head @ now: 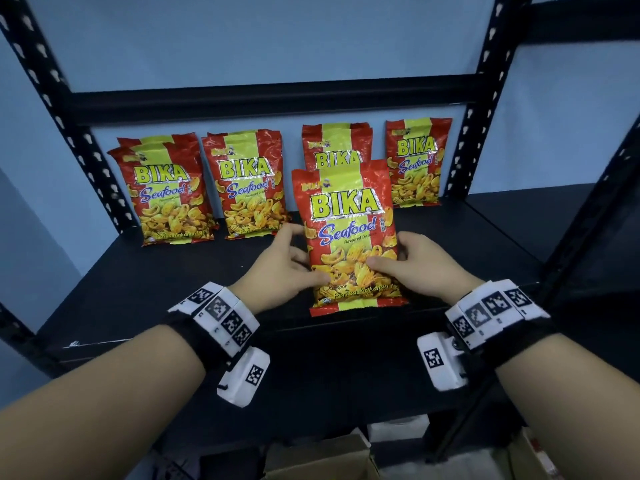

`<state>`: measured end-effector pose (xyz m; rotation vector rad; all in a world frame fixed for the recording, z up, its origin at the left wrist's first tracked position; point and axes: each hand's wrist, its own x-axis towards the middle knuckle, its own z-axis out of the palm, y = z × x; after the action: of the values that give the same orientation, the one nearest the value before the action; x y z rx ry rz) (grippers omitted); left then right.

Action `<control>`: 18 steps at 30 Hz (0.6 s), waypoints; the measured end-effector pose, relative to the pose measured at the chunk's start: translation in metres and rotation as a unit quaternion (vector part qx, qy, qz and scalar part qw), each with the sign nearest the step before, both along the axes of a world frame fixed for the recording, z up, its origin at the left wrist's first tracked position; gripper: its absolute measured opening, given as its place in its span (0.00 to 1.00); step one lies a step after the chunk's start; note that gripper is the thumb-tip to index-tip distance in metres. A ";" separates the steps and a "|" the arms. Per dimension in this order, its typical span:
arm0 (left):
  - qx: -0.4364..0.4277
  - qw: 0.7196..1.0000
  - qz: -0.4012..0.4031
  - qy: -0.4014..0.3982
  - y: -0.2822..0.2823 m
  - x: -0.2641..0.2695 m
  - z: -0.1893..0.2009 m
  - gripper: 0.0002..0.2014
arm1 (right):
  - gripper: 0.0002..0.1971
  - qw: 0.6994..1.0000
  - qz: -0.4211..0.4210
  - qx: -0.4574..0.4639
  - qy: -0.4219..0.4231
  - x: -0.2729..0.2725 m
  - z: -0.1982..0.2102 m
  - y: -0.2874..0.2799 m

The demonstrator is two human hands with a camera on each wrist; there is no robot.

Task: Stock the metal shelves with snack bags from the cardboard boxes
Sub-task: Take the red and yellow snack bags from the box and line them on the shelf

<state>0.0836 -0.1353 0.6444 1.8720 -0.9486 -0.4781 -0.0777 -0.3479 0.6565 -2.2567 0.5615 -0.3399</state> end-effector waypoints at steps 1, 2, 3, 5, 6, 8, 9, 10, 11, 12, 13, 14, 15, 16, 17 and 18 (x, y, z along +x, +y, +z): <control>-0.008 1.000 -0.004 -0.001 -0.010 -0.001 0.003 0.40 | 0.17 1.000 -0.008 -0.011 -0.007 -0.003 0.003 -0.007; -0.013 1.000 -0.004 -0.006 -0.020 -0.002 0.005 0.40 | 0.18 1.000 -0.016 -0.019 -0.013 -0.007 0.005 -0.015; -0.015 1.000 -0.005 -0.011 -0.031 -0.002 0.006 0.40 | 0.19 0.999 -0.024 -0.028 -0.018 -0.010 0.006 -0.024; -0.014 1.000 -0.012 -0.009 -0.053 -0.002 0.005 0.41 | 0.21 0.998 -0.039 -0.046 -0.024 -0.017 0.006 -0.040; -0.013 1.000 -0.019 -0.009 -0.063 -0.003 0.004 0.40 | 0.21 0.997 -0.044 -0.050 -0.027 -0.020 0.005 -0.048; -0.011 0.999 -0.036 -0.018 -0.084 -0.006 -0.001 0.35 | 0.19 0.997 -0.054 -0.049 -0.032 -0.027 0.000 -0.063; -0.010 0.999 -0.042 -0.027 -0.093 -0.008 -0.003 0.34 | 0.17 0.997 -0.059 -0.045 -0.033 -0.032 -0.003 -0.070; -0.010 0.998 -0.049 -0.032 -0.102 -0.009 -0.006 0.34 | 0.15 0.997 -0.062 -0.036 -0.033 -0.036 -0.008 -0.076; -0.007 0.998 -0.056 -0.035 -0.110 -0.011 -0.009 0.34 | 0.15 0.997 -0.063 -0.023 -0.033 -0.039 -0.013 -0.082; -0.006 0.997 -0.062 -0.036 -0.117 -0.012 -0.012 0.35 | 0.17 0.997 -0.062 -0.008 -0.034 -0.043 -0.017 -0.088; -0.004 0.997 -0.068 -0.037 -0.124 -0.013 -0.014 0.36 | 0.20 0.998 -0.061 0.003 -0.035 -0.046 -0.022 -0.093; -0.004 0.997 -0.073 -0.036 -0.130 -0.015 -0.015 0.36 | 0.22 0.997 -0.060 0.011 -0.038 -0.048 -0.025 -0.097; -0.001 0.996 -0.078 -0.035 -0.135 -0.016 -0.015 0.37 | 0.22 0.997 -0.061 0.018 -0.041 -0.050 -0.027 -0.102; 0.001 0.996 -0.084 -0.034 -0.140 -0.018 -0.013 0.37 | 0.23 0.997 -0.062 0.020 -0.043 -0.050 -0.028 -0.106; 0.013 0.995 -0.088 -0.040 -0.144 -0.018 -0.011 0.37 | 0.23 0.997 -0.063 0.019 -0.045 -0.050 -0.028 -0.111; 0.028 0.994 -0.093 -0.048 -0.148 -0.019 -0.009 0.38 | 0.23 0.997 -0.067 0.015 -0.046 -0.049 -0.028 -0.117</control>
<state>0.0648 -0.2838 0.6352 1.8782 -1.1917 -0.5344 -0.1270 -0.4650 0.6284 -2.1679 0.6677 -0.4967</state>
